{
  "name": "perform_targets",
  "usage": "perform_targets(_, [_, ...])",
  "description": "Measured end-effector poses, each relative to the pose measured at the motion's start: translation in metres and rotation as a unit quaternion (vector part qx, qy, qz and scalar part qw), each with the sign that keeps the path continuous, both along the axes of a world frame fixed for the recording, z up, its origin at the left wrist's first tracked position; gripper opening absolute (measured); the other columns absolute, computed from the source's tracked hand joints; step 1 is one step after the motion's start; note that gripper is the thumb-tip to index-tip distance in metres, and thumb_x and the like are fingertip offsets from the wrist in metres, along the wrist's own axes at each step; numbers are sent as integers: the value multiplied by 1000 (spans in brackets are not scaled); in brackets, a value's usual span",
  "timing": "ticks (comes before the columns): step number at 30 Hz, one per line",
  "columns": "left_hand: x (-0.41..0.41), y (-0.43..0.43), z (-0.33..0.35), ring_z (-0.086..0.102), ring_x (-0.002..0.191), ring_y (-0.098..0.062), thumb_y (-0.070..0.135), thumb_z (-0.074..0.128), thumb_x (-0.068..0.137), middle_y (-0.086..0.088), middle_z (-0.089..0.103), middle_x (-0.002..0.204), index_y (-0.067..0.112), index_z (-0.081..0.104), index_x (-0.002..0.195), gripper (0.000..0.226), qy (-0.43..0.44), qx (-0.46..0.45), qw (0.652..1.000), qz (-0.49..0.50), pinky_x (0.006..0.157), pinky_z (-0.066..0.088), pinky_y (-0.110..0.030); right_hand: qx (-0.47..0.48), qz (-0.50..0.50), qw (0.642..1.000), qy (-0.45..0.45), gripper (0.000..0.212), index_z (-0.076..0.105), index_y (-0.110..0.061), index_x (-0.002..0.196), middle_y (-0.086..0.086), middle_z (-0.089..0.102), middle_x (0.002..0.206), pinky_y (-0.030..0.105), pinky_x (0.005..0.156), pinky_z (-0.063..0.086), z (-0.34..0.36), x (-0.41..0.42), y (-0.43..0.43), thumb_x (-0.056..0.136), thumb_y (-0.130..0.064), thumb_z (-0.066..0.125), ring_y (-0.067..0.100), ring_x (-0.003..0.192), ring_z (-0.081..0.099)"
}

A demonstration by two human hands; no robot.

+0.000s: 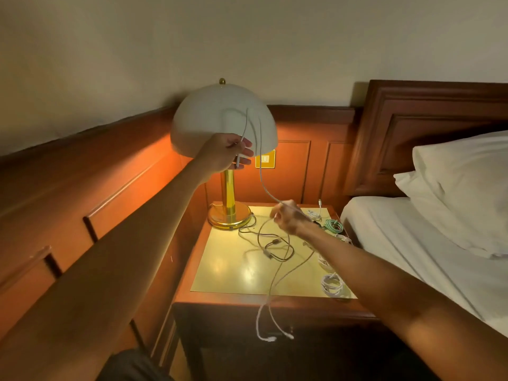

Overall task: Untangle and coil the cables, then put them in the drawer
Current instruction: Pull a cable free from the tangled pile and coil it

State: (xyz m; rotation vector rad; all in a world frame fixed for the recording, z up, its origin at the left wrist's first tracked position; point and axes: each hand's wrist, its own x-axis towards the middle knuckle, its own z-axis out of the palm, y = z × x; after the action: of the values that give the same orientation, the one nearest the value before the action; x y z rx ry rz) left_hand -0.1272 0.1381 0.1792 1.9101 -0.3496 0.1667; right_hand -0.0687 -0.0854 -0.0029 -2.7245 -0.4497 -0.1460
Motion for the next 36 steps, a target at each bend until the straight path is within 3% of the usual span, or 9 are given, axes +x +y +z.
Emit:
perform_targets(7, [-9, 11, 25, 73, 91, -19, 17, 47, 103, -6, 72, 105, 15, 65, 107, 19, -26, -18, 999, -7, 80, 59, -31, 84, -52, 967, -234, 17, 72, -5, 106, 11, 68, 96, 15, 62, 47, 72, 22, 9, 97, -9, 58, 16, 77, 63])
perform_targets(11, [-12, 10, 22, 74, 87, -19, 18, 49, 102, -7, 72, 103, 12, 65, 108, 18, -23, -1, 1000, -2, 76, 59, -30, 62, -35, 997, -42, 35, 63, -10, 127, 13, 62, 126, 24, 89, 55, 57, 12, 17, 93, -3, 62, 22, 108, 64])
perform_targets(15, [-16, 5, 11, 73, 85, -19, 17, 49, 102, -7, 72, 101, 8, 64, 113, 21, -7, 23, 1000, -4, 73, 59, -27, -7, -6, 996, 94, 48, 59, -21, 135, 4, 50, 147, 34, 113, 37, 32, -1, 21, 89, -10, 70, 23, 140, 42])
perform_targets(20, [-22, 2, 8, 71, 87, -21, 18, 48, 102, -10, 71, 103, 6, 63, 117, 24, -1, 45, 999, -9, 75, 58, -28, -147, 86, 962, 215, 68, 41, -26, 150, 0, 38, 157, 36, 114, 31, 38, -25, 20, 90, -21, 72, 22, 144, 36])
perform_targets(23, [-23, 3, 7, 71, 91, -24, 17, 47, 103, -11, 70, 106, 4, 62, 119, 26, 0, 76, 997, -9, 79, 57, -31, -87, 175, 940, 280, 47, 55, -15, 140, 6, 56, 143, 34, 101, 45, 72, -46, 18, 95, -19, 66, 23, 129, 55])
perform_targets(26, [-24, 7, 9, 71, 89, -22, 15, 43, 104, -12, 70, 107, 3, 61, 118, 26, 16, 73, 997, -35, 80, 57, -31, 122, 166, 973, 103, 21, 72, -7, 107, 4, 74, 96, 33, 70, 57, 115, -58, 17, 93, -22, 69, 3, 74, 71])
perform_targets(29, [-26, 12, 24, 72, 93, -23, 17, 44, 104, -10, 72, 106, 6, 63, 114, 24, 4, 49, 998, -49, 83, 58, -33, 245, -39, 945, -212, 46, 63, -15, 111, 0, 65, 87, 25, 60, 43, 145, -51, 17, 77, -39, 83, 7, 70, 59])
perform_targets(33, [-30, 11, 41, 72, 95, -24, 16, 48, 103, -10, 72, 106, 8, 65, 108, 20, -6, 13, 999, -47, 86, 58, -36, 244, -53, 967, -45, 92, 25, -19, 140, 13, 63, 92, 34, 53, 56, 129, -39, 23, 73, -24, 88, 23, 62, 62])
perform_targets(36, [-33, 8, 39, 72, 95, -23, 16, 48, 103, -10, 72, 107, 8, 65, 109, 19, -8, 16, 999, -34, 86, 58, -36, 223, -200, 948, -111, 95, 16, -7, 146, 22, 64, 107, 42, 71, 62, 103, -18, 14, 80, -21, 84, 29, 76, 68])
